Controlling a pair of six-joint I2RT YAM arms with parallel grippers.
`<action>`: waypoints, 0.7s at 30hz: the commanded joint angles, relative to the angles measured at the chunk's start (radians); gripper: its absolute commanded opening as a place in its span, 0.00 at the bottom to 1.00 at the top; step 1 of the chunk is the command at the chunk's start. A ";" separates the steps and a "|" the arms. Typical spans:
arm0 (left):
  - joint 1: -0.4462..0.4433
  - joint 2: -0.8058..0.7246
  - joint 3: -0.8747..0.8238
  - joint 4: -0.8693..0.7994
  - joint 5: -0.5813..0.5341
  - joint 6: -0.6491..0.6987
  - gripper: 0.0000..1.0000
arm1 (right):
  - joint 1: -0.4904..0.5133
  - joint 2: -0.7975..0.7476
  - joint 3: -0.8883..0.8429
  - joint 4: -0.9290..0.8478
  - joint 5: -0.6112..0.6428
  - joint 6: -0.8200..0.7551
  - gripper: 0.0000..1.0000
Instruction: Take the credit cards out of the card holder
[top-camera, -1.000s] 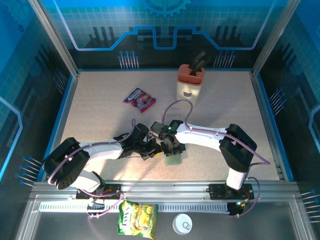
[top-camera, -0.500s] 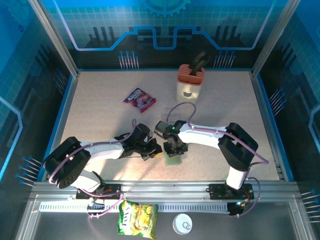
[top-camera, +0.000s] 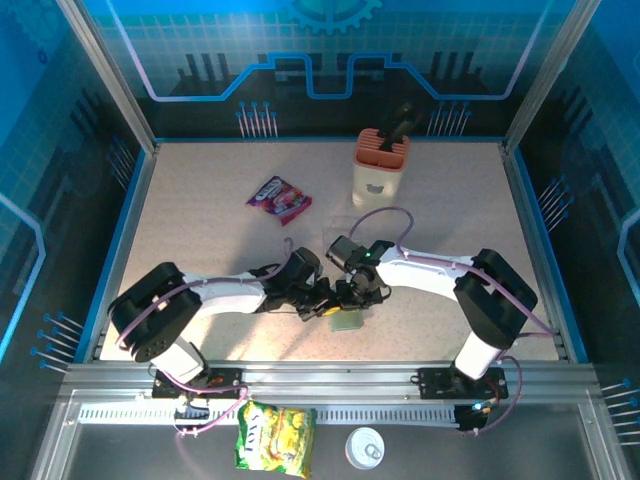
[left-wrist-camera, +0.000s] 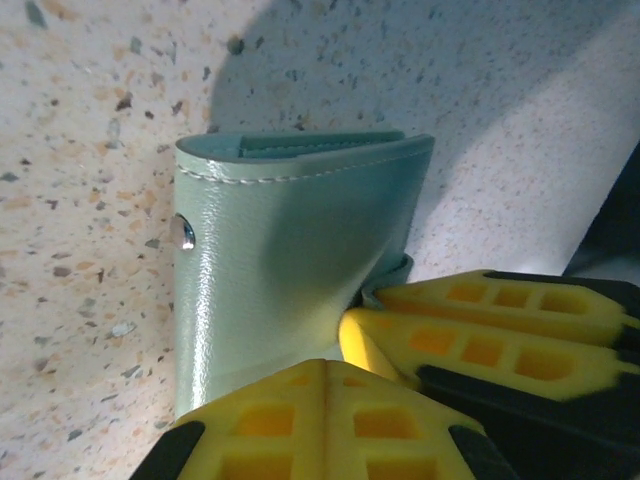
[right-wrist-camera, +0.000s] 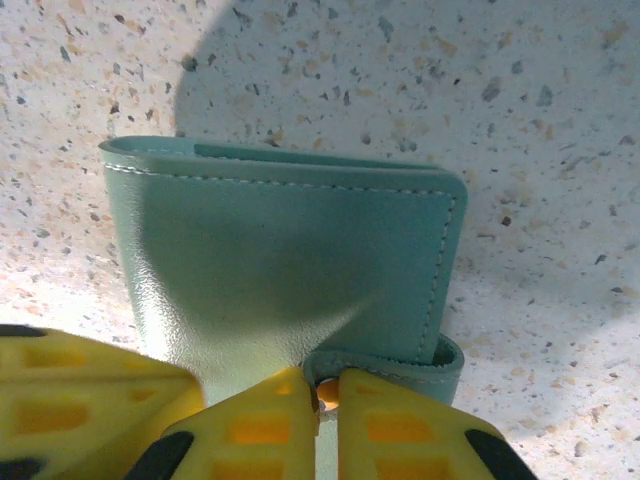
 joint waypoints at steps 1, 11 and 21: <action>-0.018 0.049 0.019 -0.006 -0.030 -0.041 0.00 | -0.013 0.072 -0.086 0.098 -0.036 -0.014 0.06; -0.013 0.128 -0.056 -0.037 -0.087 -0.068 0.00 | -0.075 0.030 -0.199 0.179 -0.091 -0.032 0.00; 0.003 0.235 -0.159 0.118 -0.065 -0.133 0.00 | -0.187 -0.061 -0.335 0.261 -0.159 -0.054 0.00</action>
